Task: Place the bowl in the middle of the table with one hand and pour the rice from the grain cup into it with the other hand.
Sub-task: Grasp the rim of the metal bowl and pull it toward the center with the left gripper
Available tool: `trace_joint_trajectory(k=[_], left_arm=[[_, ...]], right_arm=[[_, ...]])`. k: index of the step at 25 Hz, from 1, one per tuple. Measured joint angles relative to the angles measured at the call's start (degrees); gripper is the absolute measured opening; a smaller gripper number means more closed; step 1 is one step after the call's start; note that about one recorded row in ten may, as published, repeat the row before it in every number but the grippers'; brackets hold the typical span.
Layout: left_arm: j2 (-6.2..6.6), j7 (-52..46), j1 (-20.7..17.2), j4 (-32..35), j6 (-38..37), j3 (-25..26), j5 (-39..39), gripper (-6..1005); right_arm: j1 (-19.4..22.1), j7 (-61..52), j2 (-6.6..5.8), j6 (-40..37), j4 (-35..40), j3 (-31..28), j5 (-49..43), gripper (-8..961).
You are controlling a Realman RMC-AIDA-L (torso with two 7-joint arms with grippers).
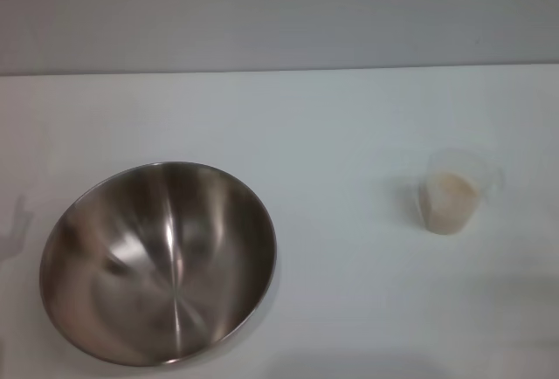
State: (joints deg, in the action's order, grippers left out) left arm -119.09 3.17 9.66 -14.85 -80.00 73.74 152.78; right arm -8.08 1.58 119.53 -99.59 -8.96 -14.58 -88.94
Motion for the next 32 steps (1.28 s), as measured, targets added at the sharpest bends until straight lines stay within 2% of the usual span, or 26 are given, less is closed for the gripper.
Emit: trace_joint_trajectory(k=[21, 27, 28, 29, 32], left_arm=[[0.01, -0.03, 0.29, -1.93, -0.42, -1.43, -0.22, 802], [0.63, -0.03, -1.08, -9.86, 2.0, -1.37, -0.08, 802], [0.93, 0.45, -2.11, -14.47, 5.21, -1.22, 0.3, 802], [0.93, 0.45, -2.11, -14.47, 5.21, -1.22, 0.3, 802], [1.26, 2.92, -3.95, -22.08, 11.34, -0.77, 1.38, 802]], right_arm=[[-0.08, 0.0, 0.0, 0.13, 0.0, 0.09, 0.0, 767], [-0.26, 0.0, -0.03, 0.14, 0.08, 0.09, -0.23, 767], [-0.27, 0.0, -0.04, 0.03, 0.09, 0.08, -0.29, 767], [-0.27, 0.0, -0.04, 0.03, 0.09, 0.08, -0.29, 767], [-0.27, 0.0, -0.05, -0.05, 0.09, 0.08, -0.31, 768]])
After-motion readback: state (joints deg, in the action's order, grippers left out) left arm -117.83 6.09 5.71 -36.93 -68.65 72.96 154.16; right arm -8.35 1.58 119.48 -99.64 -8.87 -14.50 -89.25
